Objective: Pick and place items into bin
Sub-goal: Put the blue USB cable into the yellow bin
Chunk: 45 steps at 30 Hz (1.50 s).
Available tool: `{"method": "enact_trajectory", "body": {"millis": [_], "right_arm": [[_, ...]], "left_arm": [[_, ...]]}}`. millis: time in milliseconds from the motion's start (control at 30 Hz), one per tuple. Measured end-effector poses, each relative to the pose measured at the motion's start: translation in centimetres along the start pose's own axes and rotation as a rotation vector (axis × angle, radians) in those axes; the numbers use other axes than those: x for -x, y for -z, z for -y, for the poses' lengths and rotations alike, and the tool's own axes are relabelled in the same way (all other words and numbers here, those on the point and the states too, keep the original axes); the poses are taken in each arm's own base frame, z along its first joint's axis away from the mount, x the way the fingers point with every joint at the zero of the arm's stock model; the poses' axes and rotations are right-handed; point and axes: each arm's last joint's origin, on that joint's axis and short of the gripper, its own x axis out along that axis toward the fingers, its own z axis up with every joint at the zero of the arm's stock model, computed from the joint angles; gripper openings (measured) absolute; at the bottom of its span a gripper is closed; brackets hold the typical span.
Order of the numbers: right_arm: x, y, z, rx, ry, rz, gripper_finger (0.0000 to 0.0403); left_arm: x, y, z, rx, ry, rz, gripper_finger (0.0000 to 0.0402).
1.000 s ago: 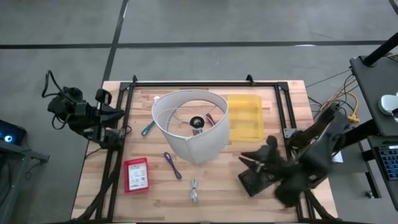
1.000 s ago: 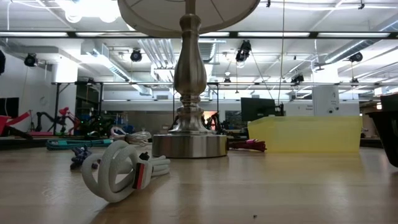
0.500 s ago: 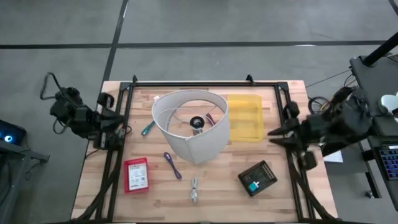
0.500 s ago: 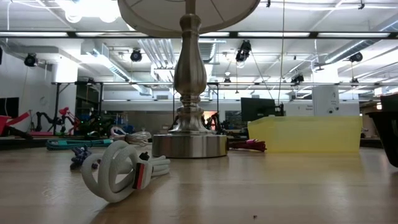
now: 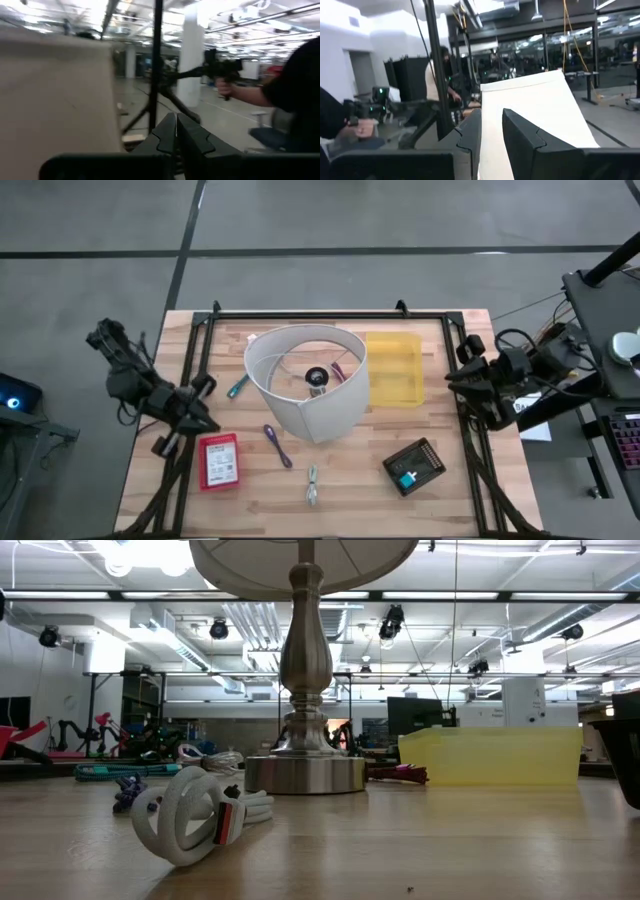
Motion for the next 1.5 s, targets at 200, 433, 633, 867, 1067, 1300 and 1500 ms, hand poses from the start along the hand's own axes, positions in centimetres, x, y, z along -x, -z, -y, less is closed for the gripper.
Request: {"method": "enact_trajectory", "body": {"millis": [200,433,633,867,1067,1300,1500], "right_arm": [[1.5,1.2,1.0,-0.022,0.034,0.084,0.0068],[1.9,1.8,1.4,-0.022,0.057,0.083,0.0068],[1.6,2.2,1.3,0.041,0.090,0.061,0.0068],[1.4,2.6,1.3,0.064,0.118,0.027,0.0068],[1.5,3.2,1.4,0.040,0.135,-0.019,0.0068],[1.5,3.3,1.4,0.039,0.136,-0.023,0.0068],[1.5,3.3,1.4,0.014,0.136,-0.022,0.0068]], "left_arm": [[0.9,2.4,-1.7,-0.006,-0.060,0.031,0.0000],[4.1,2.8,-4.0,-0.139,-0.192,0.084,0.0000],[8.1,2.9,-5.2,-0.145,-0.356,0.083,0.0000],[8.3,4.3,-5.7,-0.133,-0.482,-0.019,0.0000],[6.3,7.5,-5.3,0.022,-0.300,0.006,0.0000],[5.4,12.5,-5.8,0.095,-0.331,0.029,0.0000],[5.9,13.6,-6.9,0.108,-0.672,0.061,0.0000]]}}
